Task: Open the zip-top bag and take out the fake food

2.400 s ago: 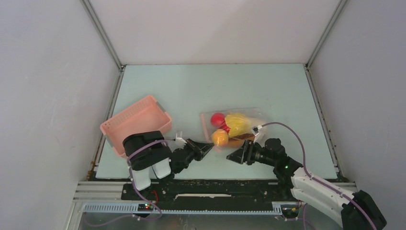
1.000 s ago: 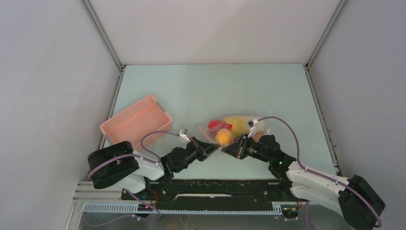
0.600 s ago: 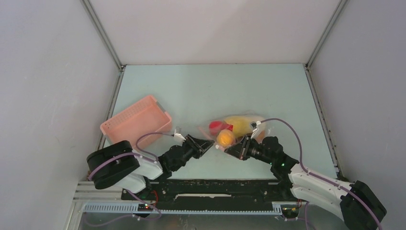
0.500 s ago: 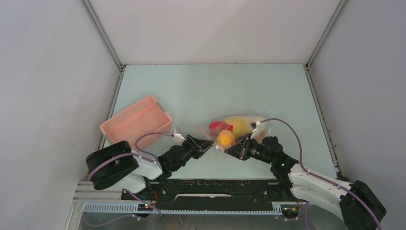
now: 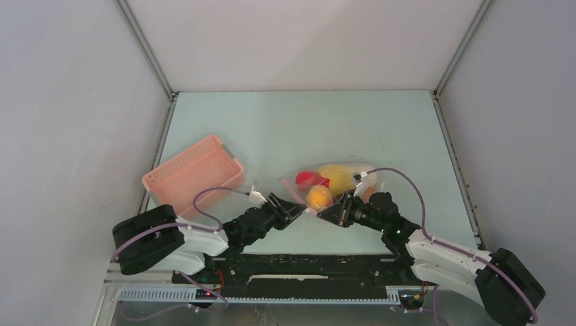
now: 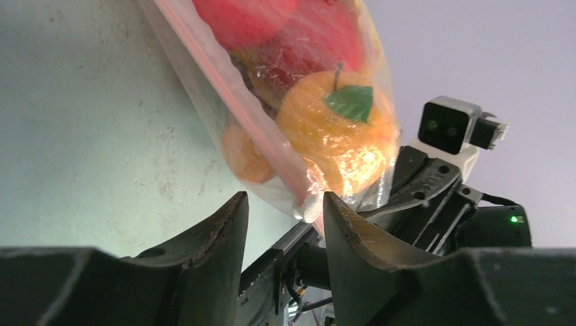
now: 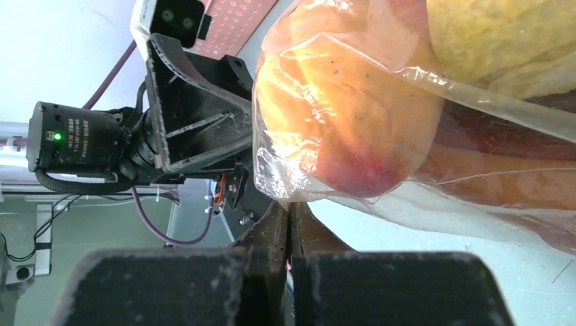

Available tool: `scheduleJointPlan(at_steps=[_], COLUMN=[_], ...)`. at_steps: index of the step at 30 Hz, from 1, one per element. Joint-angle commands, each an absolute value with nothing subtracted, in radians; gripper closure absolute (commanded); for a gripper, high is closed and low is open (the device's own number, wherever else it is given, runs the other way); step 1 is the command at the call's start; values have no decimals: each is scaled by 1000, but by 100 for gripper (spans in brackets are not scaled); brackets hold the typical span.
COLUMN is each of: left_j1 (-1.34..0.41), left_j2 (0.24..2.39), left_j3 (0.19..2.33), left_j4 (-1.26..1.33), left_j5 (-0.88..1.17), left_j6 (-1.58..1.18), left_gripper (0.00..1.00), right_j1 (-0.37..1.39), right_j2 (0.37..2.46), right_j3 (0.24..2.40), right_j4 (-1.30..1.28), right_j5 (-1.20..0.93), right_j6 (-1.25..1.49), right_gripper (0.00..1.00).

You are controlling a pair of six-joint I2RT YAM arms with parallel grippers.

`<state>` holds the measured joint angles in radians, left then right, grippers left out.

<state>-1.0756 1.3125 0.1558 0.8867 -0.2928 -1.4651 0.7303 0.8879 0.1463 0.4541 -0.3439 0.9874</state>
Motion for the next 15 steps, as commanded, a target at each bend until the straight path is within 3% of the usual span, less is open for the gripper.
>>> scheduleJointPlan(at_steps=[1, 9, 15], left_j1=[-1091, -1092, -1102], left_j2=[1373, 1468, 1476], left_j3=[195, 217, 222], left_j4=[947, 1098, 1110], left_j5=[-309, -303, -306], left_j6=[-1469, -1493, -1498], left_gripper=[53, 63, 61], right_j1=[725, 725, 724], right_j2=[896, 894, 889], right_j3=[167, 164, 161], right_j4=[529, 529, 527], right_j5=[-342, -344, -339], right_j6=[993, 993, 993], right_gripper=[100, 100, 100])
